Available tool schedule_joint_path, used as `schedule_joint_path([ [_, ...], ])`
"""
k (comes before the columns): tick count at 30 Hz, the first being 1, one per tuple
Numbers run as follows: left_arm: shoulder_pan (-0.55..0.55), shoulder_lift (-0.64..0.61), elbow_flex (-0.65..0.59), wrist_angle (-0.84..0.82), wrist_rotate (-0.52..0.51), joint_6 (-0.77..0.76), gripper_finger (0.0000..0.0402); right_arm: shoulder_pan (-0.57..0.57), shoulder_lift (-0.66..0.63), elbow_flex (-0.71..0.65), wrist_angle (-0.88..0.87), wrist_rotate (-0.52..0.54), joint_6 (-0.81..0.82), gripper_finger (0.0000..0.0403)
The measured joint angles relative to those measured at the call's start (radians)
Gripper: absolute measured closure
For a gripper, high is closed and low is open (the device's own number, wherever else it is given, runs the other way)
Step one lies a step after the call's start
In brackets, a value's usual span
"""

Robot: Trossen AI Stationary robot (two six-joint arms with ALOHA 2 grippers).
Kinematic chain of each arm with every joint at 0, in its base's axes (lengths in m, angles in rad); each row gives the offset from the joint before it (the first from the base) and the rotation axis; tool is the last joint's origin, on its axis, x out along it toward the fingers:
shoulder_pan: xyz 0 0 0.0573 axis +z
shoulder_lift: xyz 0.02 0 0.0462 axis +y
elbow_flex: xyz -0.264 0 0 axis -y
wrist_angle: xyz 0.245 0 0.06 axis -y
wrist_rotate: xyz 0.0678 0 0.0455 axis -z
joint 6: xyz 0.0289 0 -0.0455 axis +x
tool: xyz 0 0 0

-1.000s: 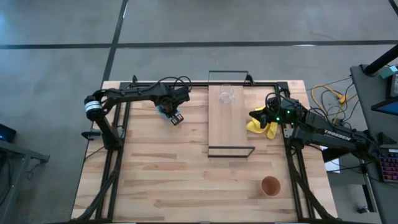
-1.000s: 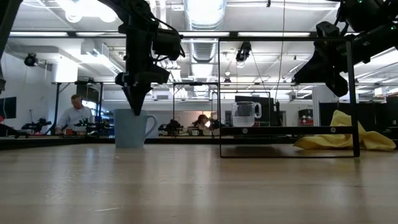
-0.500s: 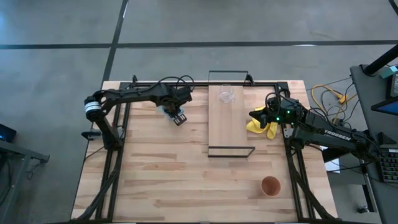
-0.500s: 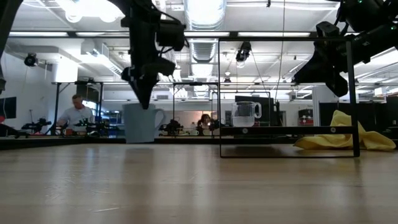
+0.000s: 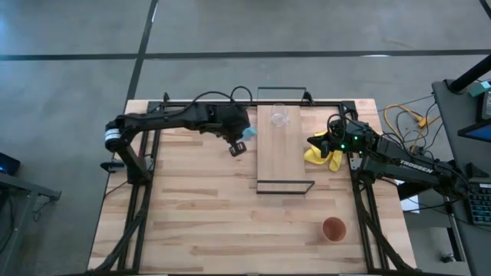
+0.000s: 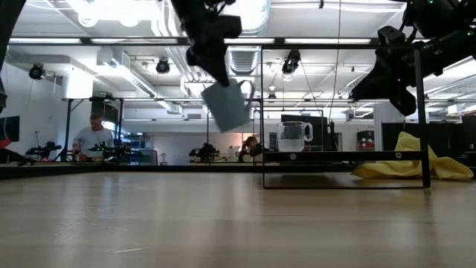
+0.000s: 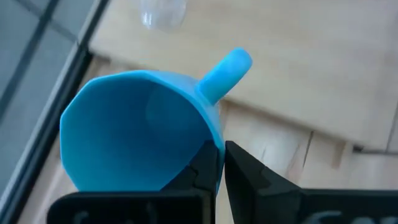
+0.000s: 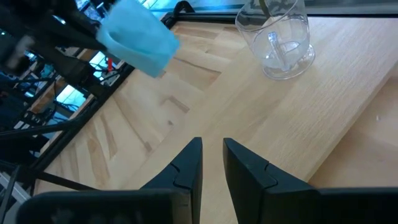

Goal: Stack small to large cups/mugs on shelf
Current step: Put the blue mug on the shelf

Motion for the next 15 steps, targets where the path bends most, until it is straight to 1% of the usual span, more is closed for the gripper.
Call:
schedule_joint_path([
  [5, -0.001, 0.000, 0.064, 0.016, 0.023, 0.002, 0.0401, 0.000, 0.000, 0.000, 0.000, 0.000, 0.000, 0.0344],
  [7, -0.001, 0.000, 0.067, 0.025, 0.023, 0.003, 0.0401, 0.000, 0.000, 0.000, 0.001, 0.000, 0.000, 0.0344],
  [11, -0.002, 0.001, 0.068, 0.064, 0.058, 0.000, 0.0401, 0.000, 0.000, 0.000, 0.002, 0.000, 0.000, 0.0344],
  [15, -0.010, 0.029, 0.074, 0.096, 0.076, 0.000, 0.0401, 0.000, 0.000, 0.000, 0.002, 0.000, 0.000, 0.0344],
])
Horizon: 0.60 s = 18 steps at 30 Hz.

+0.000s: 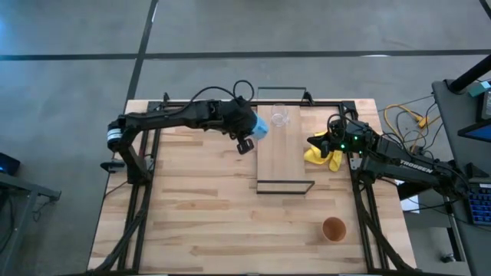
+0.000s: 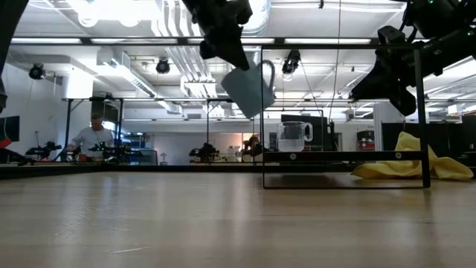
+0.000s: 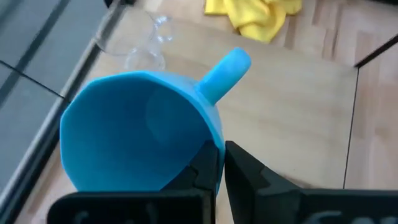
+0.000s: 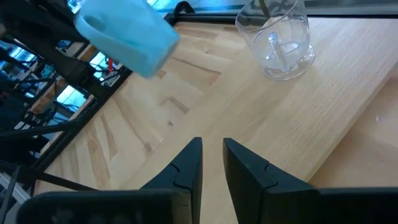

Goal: Stack small to large cups/mugs on shelf
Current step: Put the blue mug on the shelf

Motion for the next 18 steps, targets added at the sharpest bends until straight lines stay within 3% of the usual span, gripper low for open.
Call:
schedule_joint_path([
  [12, -0.030, 0.222, 0.259, -0.007, 0.029, 0.058, 0.0402, 0.000, 0.001, 0.000, 0.006, 0.000, 0.007, 0.0344],
  [18, -0.029, 0.338, 0.421, -0.138, 0.033, 0.101, 0.0402, 0.000, 0.001, 0.000, 0.004, 0.000, 0.008, 0.0344],
])
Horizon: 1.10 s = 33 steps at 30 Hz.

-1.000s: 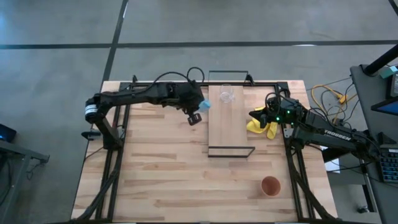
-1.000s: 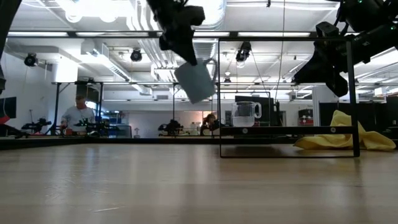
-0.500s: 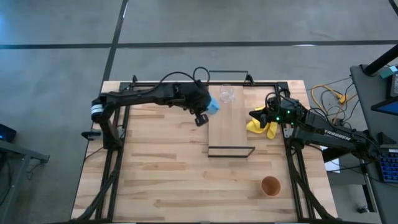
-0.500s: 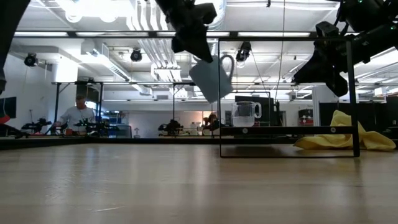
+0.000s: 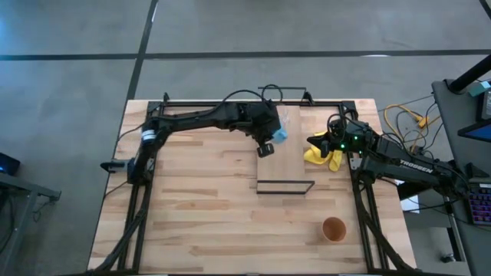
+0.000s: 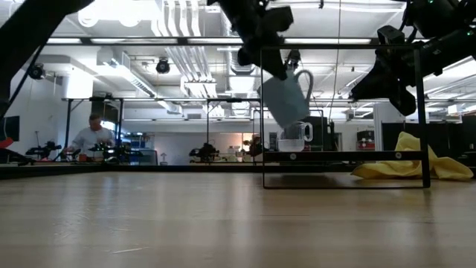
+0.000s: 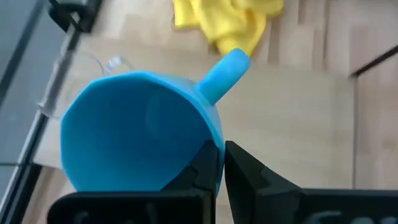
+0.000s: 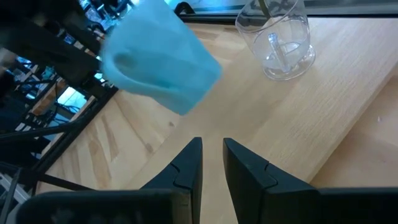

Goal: Stack small to large cups/mugs on shelf
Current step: Put the blue mug on the shelf

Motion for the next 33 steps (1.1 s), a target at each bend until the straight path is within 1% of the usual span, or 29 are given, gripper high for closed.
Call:
schedule_joint_path([
  [3, 0.000, 0.039, 0.034, -0.051, 0.000, 0.003, 0.0402, 0.000, 0.000, 0.000, -0.001, 0.000, 0.000, 0.0344],
  [10, -0.004, 0.076, 0.040, -0.055, 0.027, 0.004, 0.0401, 0.000, 0.000, 0.000, -0.006, 0.000, -0.008, 0.0344],
  [22, -0.003, 0.078, 0.022, 0.002, 0.015, 0.003, 0.0401, 0.000, 0.000, 0.000, -0.007, 0.000, -0.023, 0.0344],
  [28, -0.014, 0.079, -0.015, 0.006, 0.016, 0.002, 0.0401, 0.000, 0.000, 0.000, -0.007, 0.000, -0.021, 0.0344],
  [33, -0.017, 0.081, -0.020, 0.007, 0.016, 0.001, 0.0401, 0.000, 0.000, 0.000, -0.007, 0.000, -0.020, 0.0344],
])
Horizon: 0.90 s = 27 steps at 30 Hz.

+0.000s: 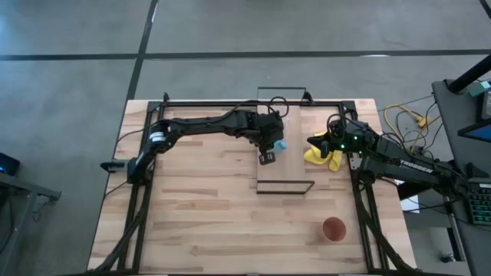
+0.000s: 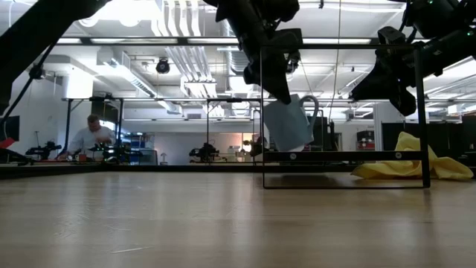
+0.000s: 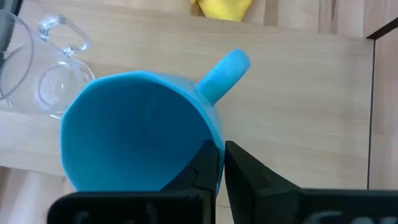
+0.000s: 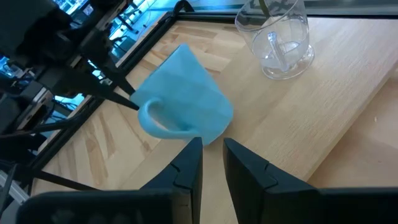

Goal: Stack small to large cups/mugs on shelf
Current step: Put the blue mug on the shelf

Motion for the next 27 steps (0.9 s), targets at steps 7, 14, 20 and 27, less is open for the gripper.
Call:
schedule_joint_path([
  [7, 0.001, 0.000, -0.012, 0.022, -0.001, -0.004, 0.0388, 0.000, 0.000, 0.000, 0.000, 0.000, 0.001, 0.0344],
  [14, 0.001, 0.000, -0.018, 0.057, -0.001, -0.050, 0.0372, 0.000, 0.000, 0.000, 0.000, 0.000, 0.001, 0.0344],
  [20, 0.000, 0.000, -0.018, 0.106, 0.003, -0.052, 0.0370, 0.000, 0.000, 0.000, 0.000, 0.000, 0.003, 0.0344],
  [27, 0.000, 0.000, -0.031, 0.135, 0.003, -0.061, 0.0370, 0.000, 0.000, 0.000, 0.000, 0.000, 0.003, 0.0344],
])
